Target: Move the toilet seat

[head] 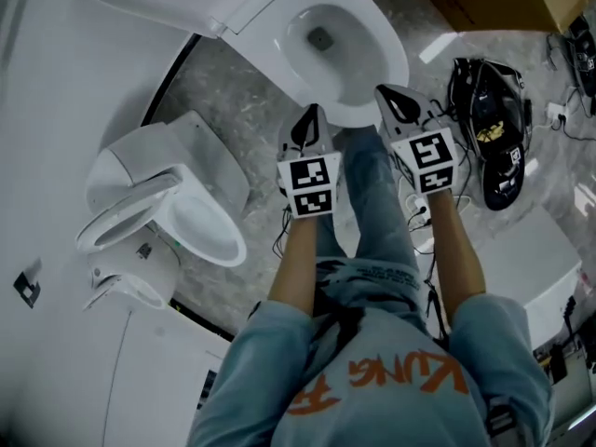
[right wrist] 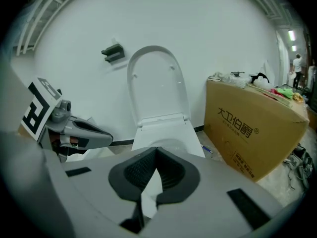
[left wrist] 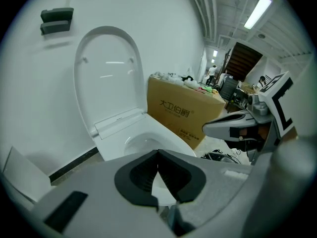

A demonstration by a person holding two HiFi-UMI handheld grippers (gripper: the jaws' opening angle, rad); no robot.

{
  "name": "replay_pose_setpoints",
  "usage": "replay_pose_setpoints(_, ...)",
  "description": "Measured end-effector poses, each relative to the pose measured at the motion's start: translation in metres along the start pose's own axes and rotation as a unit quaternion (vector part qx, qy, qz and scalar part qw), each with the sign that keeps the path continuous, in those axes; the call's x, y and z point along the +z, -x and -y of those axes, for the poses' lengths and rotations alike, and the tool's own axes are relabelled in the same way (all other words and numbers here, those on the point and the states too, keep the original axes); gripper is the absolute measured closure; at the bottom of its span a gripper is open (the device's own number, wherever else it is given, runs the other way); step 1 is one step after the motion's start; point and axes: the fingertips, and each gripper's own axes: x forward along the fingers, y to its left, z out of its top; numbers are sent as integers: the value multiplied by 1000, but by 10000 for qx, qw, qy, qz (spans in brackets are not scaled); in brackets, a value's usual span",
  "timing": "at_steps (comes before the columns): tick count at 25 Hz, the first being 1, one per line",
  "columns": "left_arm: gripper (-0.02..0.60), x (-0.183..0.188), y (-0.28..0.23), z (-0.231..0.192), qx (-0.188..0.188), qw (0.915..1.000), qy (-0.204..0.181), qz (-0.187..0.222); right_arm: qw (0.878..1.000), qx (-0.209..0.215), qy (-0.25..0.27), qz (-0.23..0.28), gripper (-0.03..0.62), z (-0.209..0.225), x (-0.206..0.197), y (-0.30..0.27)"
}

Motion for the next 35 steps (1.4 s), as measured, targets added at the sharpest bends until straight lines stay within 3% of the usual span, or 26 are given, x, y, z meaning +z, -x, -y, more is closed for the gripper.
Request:
replay_pose_setpoints(8,580,-40,-61,26,-231,9983,-369,-391,9962,572,436,-499,594,25,-48,-34)
replay_pose_setpoints(14,580,-81,-109,48,-439,9955,-471,-699,9852,1054,895,-1011,594,28,-95,-63)
replay_pose_setpoints(19,577,-97,-134,53,-802,9843,-1244,-958,9675,1573,1497,-1295,577,24,-122,-80)
replay_pose_setpoints(24,428,-130,-145,73,-1450,9617,-1755,-1529,9263,2411,2152,-1937,439,11,-169,-81)
replay_pose_setpoints(29,346,-160,-157,82,-2008,9262,-2522,-1955,8809,3065,2783,-2296,271,3,-195,-91)
replay_pose_setpoints(35,284,-191,-161,97,-2634,8807,-3192,-2304,7998,3614,3946,-2721,260,5,-222,-97)
